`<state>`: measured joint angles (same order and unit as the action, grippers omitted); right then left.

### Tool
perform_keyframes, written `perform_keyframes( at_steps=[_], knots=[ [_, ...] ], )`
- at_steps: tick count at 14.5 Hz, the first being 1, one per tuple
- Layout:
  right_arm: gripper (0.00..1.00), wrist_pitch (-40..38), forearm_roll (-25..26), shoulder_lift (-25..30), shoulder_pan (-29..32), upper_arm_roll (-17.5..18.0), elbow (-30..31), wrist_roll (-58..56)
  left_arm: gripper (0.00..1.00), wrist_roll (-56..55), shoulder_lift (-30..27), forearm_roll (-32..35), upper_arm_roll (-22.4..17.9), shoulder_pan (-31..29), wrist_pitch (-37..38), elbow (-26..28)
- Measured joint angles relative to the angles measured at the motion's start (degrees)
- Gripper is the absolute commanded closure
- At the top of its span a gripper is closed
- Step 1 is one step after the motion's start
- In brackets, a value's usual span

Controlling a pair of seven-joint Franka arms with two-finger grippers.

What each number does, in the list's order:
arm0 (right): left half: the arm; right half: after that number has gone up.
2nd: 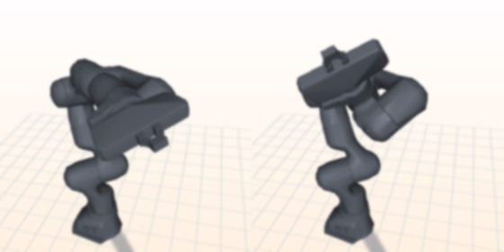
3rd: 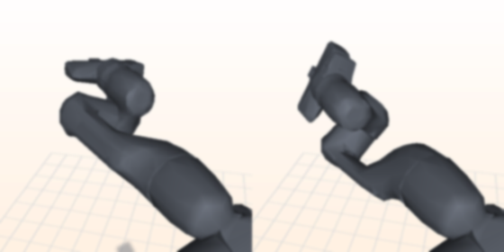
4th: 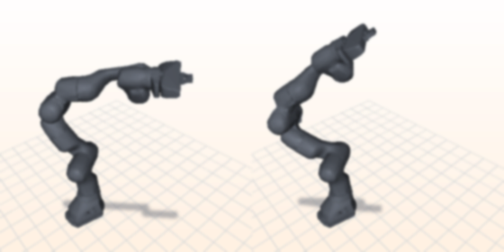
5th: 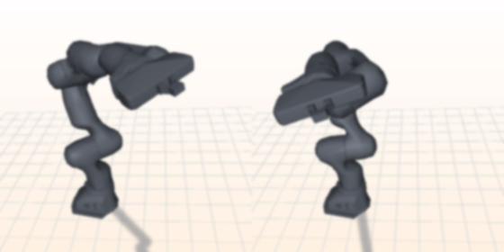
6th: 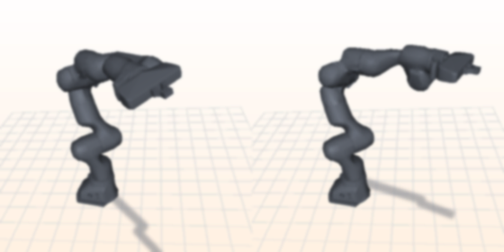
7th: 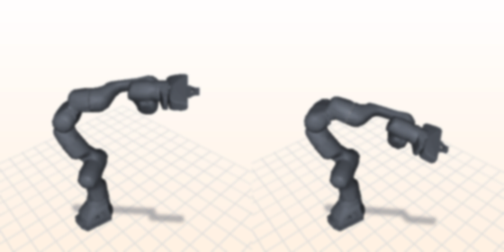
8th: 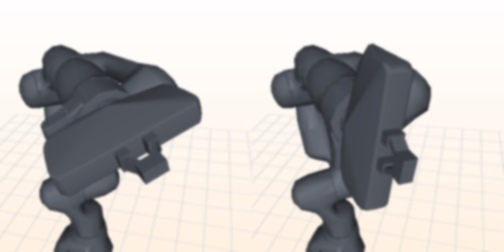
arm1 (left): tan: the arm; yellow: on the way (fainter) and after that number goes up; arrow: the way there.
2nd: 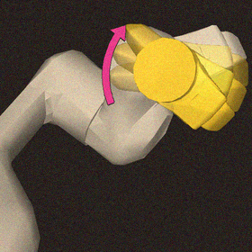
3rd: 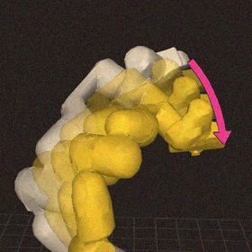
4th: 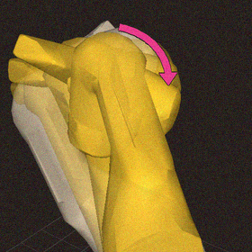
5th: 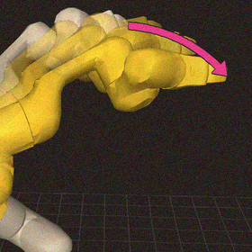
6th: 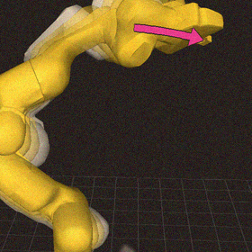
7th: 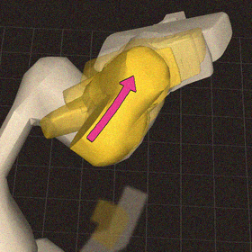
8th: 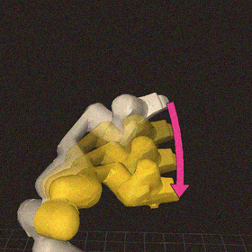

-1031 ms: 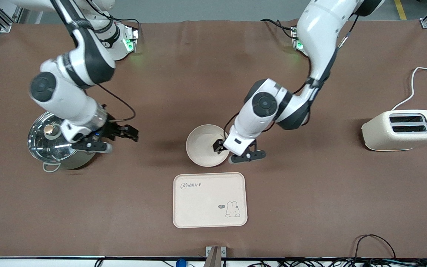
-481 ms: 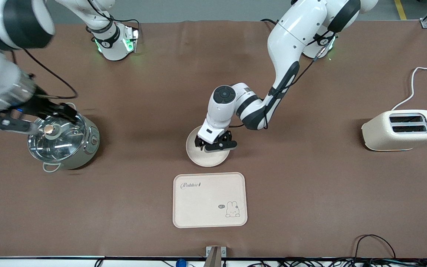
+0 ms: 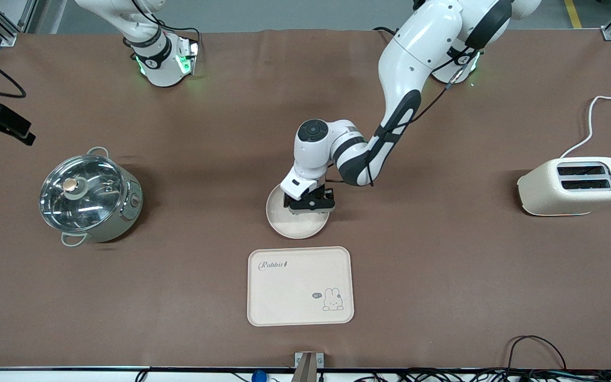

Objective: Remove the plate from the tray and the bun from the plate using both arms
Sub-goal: 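Lower the left gripper onto the bun on the plate and grasp it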

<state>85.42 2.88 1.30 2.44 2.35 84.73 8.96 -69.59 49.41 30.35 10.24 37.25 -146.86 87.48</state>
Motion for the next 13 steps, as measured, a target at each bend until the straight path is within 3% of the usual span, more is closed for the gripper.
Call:
perform_keyframes(
  at_steps=[5,11,12,13],
  knots=[
    [0.0,-0.3,-0.3,0.6,-0.6,0.2,0.1,-4.5,0.01,4.4,-0.6,-0.1,0.1,-0.1,5.2,-0.4],
    [0.0,-2.2,-0.3,0.8,-0.6,-1.5,0.0,-13.2,0.05,13.7,-1.5,-8.4,0.2,-0.4,11.8,-2.1],
    [0.0,-2.4,-0.3,0.8,-0.6,-1.5,0.0,-13.4,0.17,13.7,-1.6,-8.4,0.3,-0.3,12.1,-2.2],
    [0.0,-2.5,-0.3,0.8,-0.6,-1.5,0.0,-13.5,0.44,13.7,-1.6,-8.4,0.4,-0.3,12.2,-2.1]
  ],
)
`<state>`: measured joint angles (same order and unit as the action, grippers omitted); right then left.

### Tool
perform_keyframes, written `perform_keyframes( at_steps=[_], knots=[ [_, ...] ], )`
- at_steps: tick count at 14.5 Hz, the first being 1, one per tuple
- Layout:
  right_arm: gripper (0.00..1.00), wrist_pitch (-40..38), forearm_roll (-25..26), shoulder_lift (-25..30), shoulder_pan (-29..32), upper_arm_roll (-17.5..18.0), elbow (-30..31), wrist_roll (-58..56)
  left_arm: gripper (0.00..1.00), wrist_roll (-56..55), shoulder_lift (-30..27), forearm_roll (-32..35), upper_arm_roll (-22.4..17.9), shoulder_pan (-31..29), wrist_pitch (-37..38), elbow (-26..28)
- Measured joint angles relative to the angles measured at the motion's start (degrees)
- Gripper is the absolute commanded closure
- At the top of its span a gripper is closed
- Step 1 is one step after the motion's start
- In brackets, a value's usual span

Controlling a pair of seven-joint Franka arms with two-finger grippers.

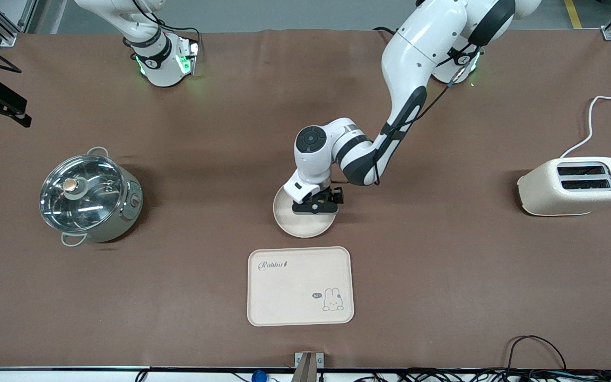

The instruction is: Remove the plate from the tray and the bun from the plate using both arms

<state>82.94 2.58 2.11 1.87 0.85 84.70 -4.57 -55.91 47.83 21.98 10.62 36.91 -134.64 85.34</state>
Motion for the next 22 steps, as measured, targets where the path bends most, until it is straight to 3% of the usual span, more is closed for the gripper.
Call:
perform_keyframes(
  at_steps=[1,2,3,4,8,10,13,15,18,22],
  knots=[
    [0.0,-0.1,0.0,0.0,0.0,0.0,0.0,-0.1,0.67,0.0,0.0,0.0,0.0,0.0,0.0,0.0],
    [0.0,-0.1,0.0,0.0,0.0,0.0,0.0,-0.1,0.76,0.0,0.0,0.0,0.0,0.0,0.1,0.0],
    [0.0,-0.2,0.0,0.0,0.0,0.0,0.0,-0.1,0.92,0.0,0.0,0.0,0.0,0.0,0.1,0.0],
    [0.0,-0.3,0.0,0.1,0.0,0.0,0.0,-0.2,0.99,0.0,0.0,0.0,0.1,0.0,0.1,0.0],
    [0.0,-0.6,-0.1,0.5,0.0,0.0,0.0,-0.2,1.0,1.5,-0.5,-2.4,0.1,-0.4,1.1,-1.1],
    [0.0,-0.5,-0.1,0.6,0.0,0.0,0.0,-0.2,1.0,9.0,-3.6,-8.0,0.2,-2.8,7.1,-3.2],
    [0.0,-0.5,-0.1,0.6,-0.1,0.1,0.0,-0.2,1.0,25.4,-12.3,-13.7,0.2,-12.4,18.3,-4.1],
    [0.0,-0.5,-0.1,0.6,-0.1,0.1,0.0,-0.2,1.0,34.7,-16.2,-14.7,0.3,-20.3,21.3,-2.5],
    [0.0,-0.5,-0.1,0.6,-0.1,0.1,0.0,-0.2,1.0,42.7,-16.5,-15.0,0.5,-28.6,17.4,2.4],
    [0.0,-0.8,-0.1,0.6,-0.1,0.0,0.0,-0.2,1.0,45.1,-14.1,-15.1,0.7,-31.5,-0.5,14.2]
  ],
)
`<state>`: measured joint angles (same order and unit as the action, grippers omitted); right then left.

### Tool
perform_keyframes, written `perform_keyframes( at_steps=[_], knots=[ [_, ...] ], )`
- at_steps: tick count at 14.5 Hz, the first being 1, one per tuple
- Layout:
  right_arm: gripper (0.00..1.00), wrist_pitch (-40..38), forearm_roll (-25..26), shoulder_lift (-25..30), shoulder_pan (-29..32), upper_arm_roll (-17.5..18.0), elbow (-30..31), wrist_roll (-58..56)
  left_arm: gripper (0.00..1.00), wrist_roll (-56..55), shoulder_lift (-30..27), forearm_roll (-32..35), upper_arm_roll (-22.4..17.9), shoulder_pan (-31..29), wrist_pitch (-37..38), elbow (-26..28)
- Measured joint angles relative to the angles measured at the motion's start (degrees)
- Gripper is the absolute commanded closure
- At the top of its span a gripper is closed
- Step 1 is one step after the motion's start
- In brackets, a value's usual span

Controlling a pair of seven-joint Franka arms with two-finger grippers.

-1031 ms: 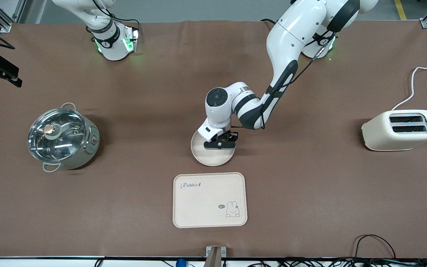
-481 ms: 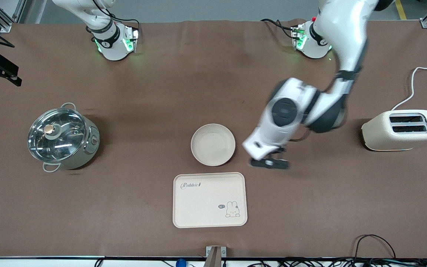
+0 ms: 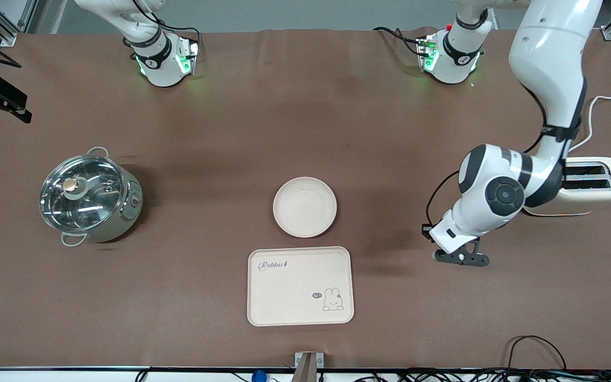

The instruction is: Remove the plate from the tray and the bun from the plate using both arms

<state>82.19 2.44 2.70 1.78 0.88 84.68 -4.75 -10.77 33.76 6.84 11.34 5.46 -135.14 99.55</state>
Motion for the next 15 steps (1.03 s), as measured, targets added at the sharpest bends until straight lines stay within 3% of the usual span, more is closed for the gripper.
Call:
perform_keyframes(
  at_steps=[2,3,4,5,6,10,15],
  knots=[
    [0.0,-0.1,0.0,0.0,0.0,-0.1,0.0,0.0,0.98,0.0,1.2,-0.1,0.6,0.1,-5.3,3.1],
    [0.0,-0.1,0.0,0.0,0.0,-0.1,0.0,0.0,0.9,-0.1,1.6,-0.1,0.7,0.2,-7.4,4.1],
    [0.0,-0.1,0.0,0.0,0.0,-0.1,0.0,0.0,0.73,-0.1,1.8,-0.2,0.7,0.3,-8.5,4.8],
    [0.0,0.0,0.0,0.0,0.0,-0.1,0.0,0.0,0.33,-0.2,1.9,-0.2,0.7,0.2,-9.0,5.0],
    [0.0,0.0,-0.1,0.0,0.0,0.0,0.0,0.0,0.02,-0.3,1.9,-0.2,0.7,0.2,-9.1,5.0],
    [0.0,0.0,-0.1,0.0,0.0,0.1,0.0,0.0,0.0,-0.2,0.7,-0.2,0.7,-0.6,-7.6,2.8],
    [0.0,0.4,-0.1,0.0,0.0,0.1,0.0,0.0,0.0,-0.2,-4.4,-0.2,0.6,-2.0,21.0,-17.3]
  ],
)
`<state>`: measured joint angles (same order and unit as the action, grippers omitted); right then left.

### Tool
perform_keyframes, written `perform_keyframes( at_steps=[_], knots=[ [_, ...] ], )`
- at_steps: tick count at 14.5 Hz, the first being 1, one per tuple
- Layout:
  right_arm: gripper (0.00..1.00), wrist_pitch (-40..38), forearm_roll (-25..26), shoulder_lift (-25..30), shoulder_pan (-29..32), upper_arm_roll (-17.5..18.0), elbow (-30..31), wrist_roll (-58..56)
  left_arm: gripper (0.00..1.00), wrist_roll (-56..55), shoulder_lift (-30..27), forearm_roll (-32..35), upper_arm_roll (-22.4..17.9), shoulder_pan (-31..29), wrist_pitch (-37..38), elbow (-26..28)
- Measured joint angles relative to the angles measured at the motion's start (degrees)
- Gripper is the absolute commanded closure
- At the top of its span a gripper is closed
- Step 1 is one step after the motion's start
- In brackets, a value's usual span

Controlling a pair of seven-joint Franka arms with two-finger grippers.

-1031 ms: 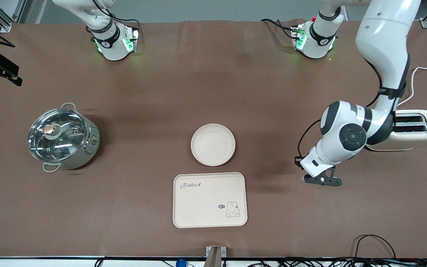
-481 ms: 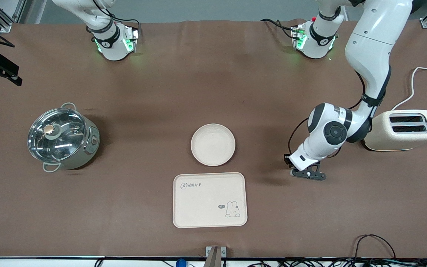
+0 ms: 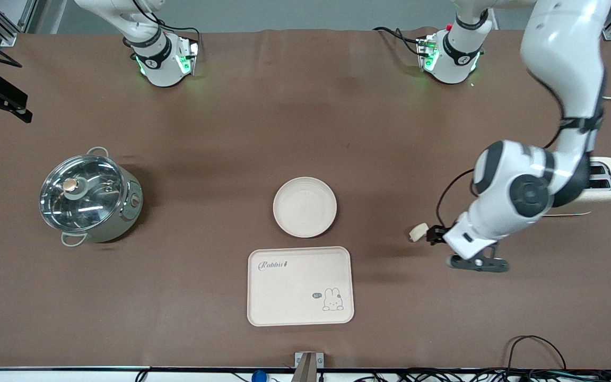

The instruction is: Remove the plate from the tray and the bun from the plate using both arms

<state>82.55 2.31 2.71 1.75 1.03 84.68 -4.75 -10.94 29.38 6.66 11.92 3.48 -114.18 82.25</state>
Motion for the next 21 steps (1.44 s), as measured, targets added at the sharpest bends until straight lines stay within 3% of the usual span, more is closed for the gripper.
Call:
perform_keyframes(
  at_steps=[2,6,13,18,21],
  knots=[
    [0.0,0.1,0.0,0.0,-0.1,0.1,0.0,0.0,0.0,0.1,-4.8,0.0,0.0,-1.7,7.0,-4.4],
    [0.0,0.1,0.0,0.0,-0.2,0.2,0.0,0.0,0.0,0.3,-15.7,0.0,-0.1,-3.2,17.1,-5.1],
    [0.0,0.4,0.0,0.0,-0.2,0.2,0.0,0.0,0.0,12.2,-21.4,-2.5,-1.5,-12.4,21.2,-3.9],
    [0.0,0.4,-0.1,0.0,-0.2,0.3,0.0,0.0,0.0,13.6,-28.3,-5.7,-11.7,-3.8,21.5,3.7],
    [0.0,0.4,-0.1,0.0,-0.2,0.3,0.0,0.0,0.0,13.6,-29.0,-5.7,-12.7,-3.1,20.5,4.9]
  ],
)
